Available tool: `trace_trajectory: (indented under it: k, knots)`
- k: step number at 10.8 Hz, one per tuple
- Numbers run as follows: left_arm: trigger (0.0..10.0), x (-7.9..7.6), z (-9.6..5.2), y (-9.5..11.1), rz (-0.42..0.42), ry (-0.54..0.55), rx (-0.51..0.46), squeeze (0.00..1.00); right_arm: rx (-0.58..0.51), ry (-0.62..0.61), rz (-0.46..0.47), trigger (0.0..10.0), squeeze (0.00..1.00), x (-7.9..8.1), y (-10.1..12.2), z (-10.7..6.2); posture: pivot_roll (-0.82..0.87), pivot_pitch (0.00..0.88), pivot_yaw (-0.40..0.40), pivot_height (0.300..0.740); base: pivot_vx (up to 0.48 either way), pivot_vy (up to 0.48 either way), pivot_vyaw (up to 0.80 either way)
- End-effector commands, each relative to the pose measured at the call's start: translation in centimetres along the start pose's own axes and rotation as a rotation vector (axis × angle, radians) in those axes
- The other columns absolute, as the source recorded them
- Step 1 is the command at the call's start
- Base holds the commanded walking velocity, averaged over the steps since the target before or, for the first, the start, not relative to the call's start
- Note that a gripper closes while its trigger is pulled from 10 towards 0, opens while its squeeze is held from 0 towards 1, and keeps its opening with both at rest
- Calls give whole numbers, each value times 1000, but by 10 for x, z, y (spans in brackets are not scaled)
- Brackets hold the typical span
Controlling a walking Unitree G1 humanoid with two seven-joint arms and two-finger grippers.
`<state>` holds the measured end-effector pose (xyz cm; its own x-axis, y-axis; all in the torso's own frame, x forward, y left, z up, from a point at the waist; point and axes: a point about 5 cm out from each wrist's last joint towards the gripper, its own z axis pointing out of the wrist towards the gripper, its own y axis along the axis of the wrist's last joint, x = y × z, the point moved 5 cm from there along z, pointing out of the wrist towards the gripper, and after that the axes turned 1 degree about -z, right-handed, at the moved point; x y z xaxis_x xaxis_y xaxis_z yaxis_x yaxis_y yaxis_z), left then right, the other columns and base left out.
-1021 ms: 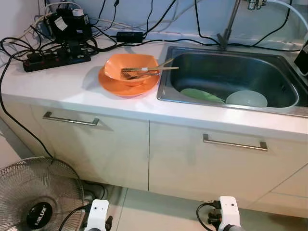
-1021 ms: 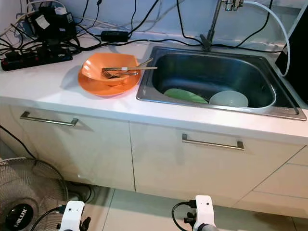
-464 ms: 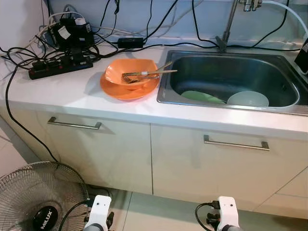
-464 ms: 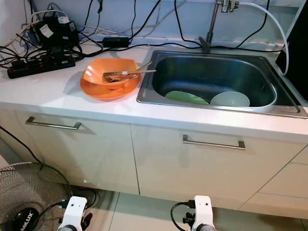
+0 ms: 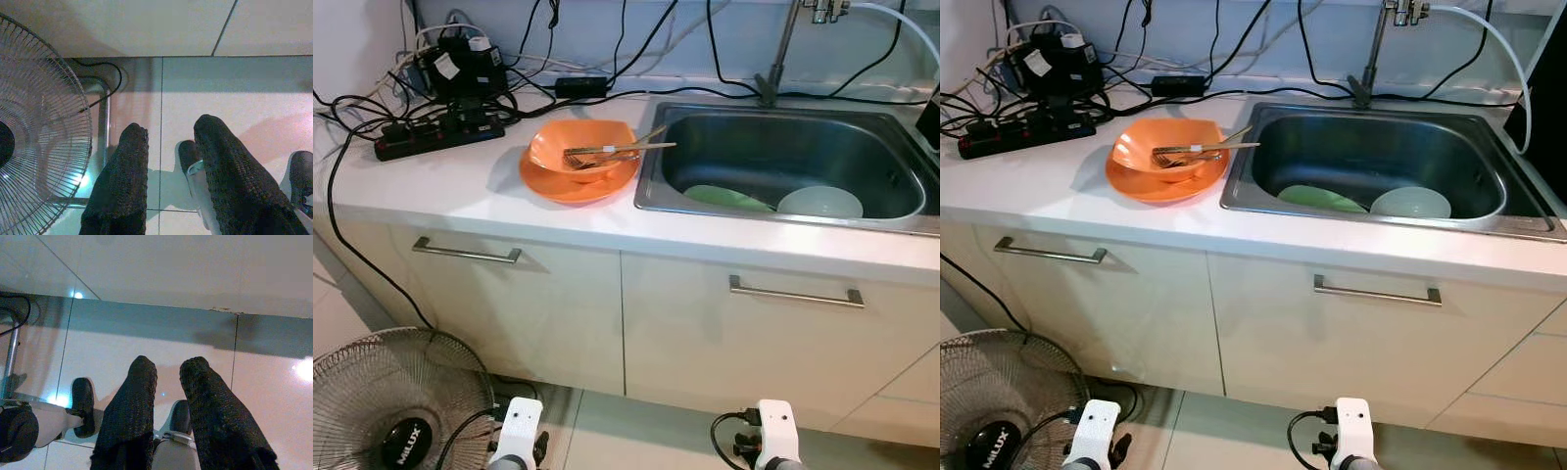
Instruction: Kitchen organization
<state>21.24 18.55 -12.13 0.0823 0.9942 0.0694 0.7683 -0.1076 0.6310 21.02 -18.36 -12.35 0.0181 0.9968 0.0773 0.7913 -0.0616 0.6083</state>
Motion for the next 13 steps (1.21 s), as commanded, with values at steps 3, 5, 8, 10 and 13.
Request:
trace_trajectory:
  k: [3,5,8,10,13]
  knots:
    - [10000,2,0,2,-9,13,-4,0,9,-5,7,10000,0,-2,0,0,187,14,33,740,0,0,0]
    - [10000,2,0,2,-11,13,-3,0,9,-3,6,10000,0,-2,0,0,188,14,32,740,0,0,0]
    - [10000,1,1,4,-5,10,-13,0,5,-4,11,10000,0,-1,0,0,186,17,35,740,0,0,0]
    - [10000,2,1,9,-6,8,-29,0,-1,-5,15,10000,0,-1,1,0,184,16,36,740,0,0,0]
    - [10000,1,1,7,-1,9,-25,0,-4,-8,14,10000,0,-2,1,0,182,18,35,740,0,0,0]
